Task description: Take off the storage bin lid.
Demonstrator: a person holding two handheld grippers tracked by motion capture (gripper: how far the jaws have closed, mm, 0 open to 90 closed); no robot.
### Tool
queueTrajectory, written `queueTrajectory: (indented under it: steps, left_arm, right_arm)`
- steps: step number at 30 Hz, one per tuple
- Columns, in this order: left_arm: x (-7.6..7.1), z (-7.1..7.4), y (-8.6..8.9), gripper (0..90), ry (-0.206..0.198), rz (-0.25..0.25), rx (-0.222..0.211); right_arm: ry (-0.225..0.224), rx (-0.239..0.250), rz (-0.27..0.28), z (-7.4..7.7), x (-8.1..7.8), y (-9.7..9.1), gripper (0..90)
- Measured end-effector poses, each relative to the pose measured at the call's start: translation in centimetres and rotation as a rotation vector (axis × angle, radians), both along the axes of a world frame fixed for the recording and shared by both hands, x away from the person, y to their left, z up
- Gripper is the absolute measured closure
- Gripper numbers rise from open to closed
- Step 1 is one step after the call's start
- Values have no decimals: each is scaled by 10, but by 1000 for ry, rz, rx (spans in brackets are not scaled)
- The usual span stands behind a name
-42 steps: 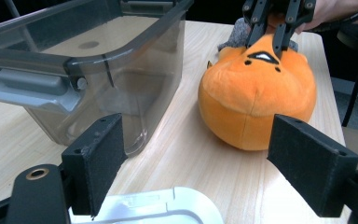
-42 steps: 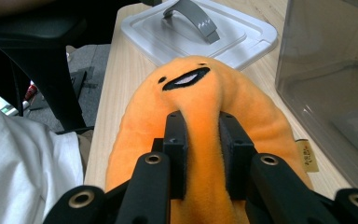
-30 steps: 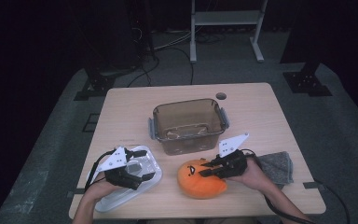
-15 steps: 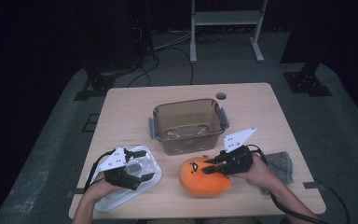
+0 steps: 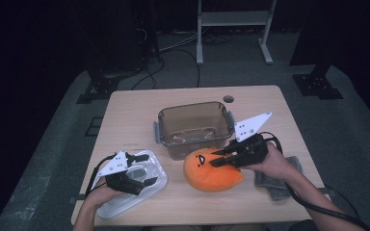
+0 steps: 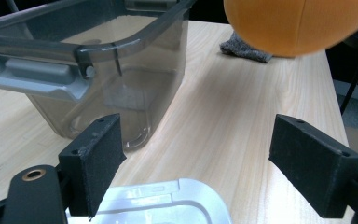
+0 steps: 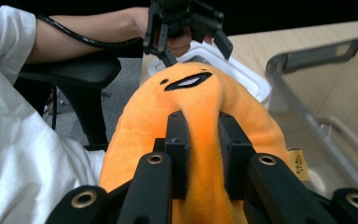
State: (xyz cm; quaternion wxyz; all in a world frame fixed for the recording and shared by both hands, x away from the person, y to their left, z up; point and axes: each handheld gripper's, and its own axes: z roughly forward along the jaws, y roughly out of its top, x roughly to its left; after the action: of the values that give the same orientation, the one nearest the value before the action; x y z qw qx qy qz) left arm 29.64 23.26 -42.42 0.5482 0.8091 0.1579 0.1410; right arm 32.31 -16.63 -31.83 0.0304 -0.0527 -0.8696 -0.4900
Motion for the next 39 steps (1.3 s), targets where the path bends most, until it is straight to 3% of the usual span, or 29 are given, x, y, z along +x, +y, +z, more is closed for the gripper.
queueTrajectory:
  steps: [8, 22, 30, 39]
  left_arm:
    - [0, -1, 1, 165, 3, 7, -10]
    - [2, -1, 5, 165, -4, 14, -16]
    - [4, -2, 8, 165, -7, 22, -15]
    - [2, -3, 8, 165, -3, 22, -15]
  right_arm:
    - [-32, -4, 21, 29, 8, 7, 765]
    - [-68, -12, 48, 61, 25, 19, 765]
    - [-87, -16, 44, 73, 40, 23, 765]
    - [-92, -10, 27, 75, 65, 28, 766]
